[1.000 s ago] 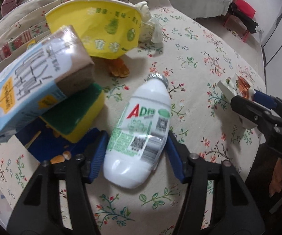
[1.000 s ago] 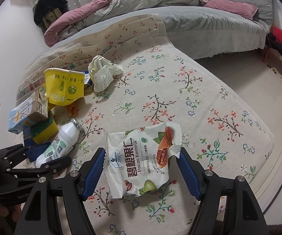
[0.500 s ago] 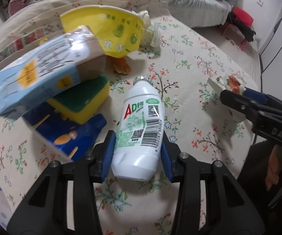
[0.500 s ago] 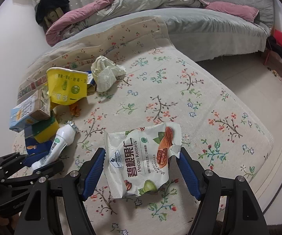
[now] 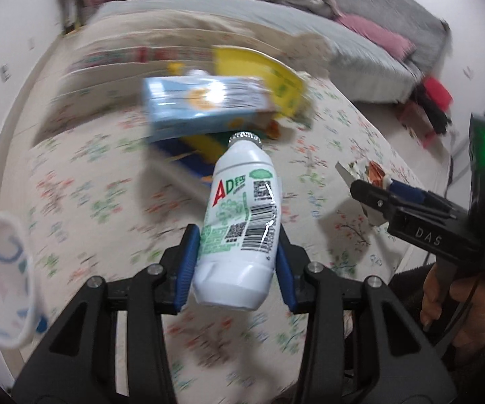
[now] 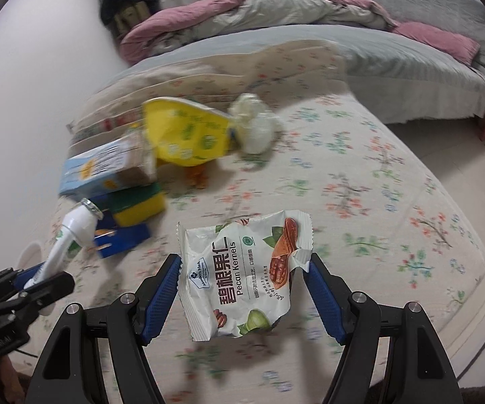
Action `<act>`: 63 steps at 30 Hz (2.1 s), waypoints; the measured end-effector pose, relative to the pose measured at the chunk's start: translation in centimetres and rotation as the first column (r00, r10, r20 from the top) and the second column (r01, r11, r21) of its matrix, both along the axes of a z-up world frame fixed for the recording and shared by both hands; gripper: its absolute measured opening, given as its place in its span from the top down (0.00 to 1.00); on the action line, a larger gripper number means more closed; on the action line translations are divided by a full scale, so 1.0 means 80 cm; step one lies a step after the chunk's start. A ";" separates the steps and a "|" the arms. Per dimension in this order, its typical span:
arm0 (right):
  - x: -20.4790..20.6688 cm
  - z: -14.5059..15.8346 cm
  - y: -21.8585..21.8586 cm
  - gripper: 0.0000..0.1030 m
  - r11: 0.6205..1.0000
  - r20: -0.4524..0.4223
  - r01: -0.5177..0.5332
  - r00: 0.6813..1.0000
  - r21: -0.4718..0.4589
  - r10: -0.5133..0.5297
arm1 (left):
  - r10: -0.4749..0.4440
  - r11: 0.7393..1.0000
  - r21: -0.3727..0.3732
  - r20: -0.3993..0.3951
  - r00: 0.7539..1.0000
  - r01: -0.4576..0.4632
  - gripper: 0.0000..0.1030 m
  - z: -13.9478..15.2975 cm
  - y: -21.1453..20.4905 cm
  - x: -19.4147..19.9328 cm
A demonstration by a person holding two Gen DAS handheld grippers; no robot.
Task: Collect trash
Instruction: 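Carry the snack bag and bottle over the white bin with both tools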
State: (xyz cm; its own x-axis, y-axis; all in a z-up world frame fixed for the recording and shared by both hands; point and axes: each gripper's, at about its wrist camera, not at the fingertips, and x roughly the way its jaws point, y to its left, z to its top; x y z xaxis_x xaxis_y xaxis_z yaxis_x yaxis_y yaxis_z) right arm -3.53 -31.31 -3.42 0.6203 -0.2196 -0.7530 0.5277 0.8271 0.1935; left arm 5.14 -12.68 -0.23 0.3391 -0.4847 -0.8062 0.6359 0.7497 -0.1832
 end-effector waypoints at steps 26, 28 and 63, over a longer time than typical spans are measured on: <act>0.189 0.022 0.283 0.27 0.852 0.025 -0.523 0.852 0.010 0.522 | 0.545 0.838 -0.030 0.011 0.838 -0.544 0.56 0.012 0.335 0.030; 0.207 0.013 0.305 0.27 0.833 0.019 -0.553 0.833 0.028 0.552 | 0.571 0.820 -0.040 0.001 0.821 -0.571 0.56 0.010 0.351 0.032; 0.297 -0.043 0.360 0.00 0.759 0.119 -0.621 0.783 0.195 0.611 | 0.647 0.760 -0.020 -0.070 0.759 -0.650 0.56 -0.031 0.413 0.055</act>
State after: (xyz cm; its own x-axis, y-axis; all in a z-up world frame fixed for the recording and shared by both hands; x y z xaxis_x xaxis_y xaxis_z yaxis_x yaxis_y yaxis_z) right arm 20.24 -2.53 -6.87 0.6001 0.3830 -0.7023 -0.0952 0.9059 0.4127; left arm 9.53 20.37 -2.68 0.5398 -0.1976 -0.8183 -0.0117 0.9702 -0.2420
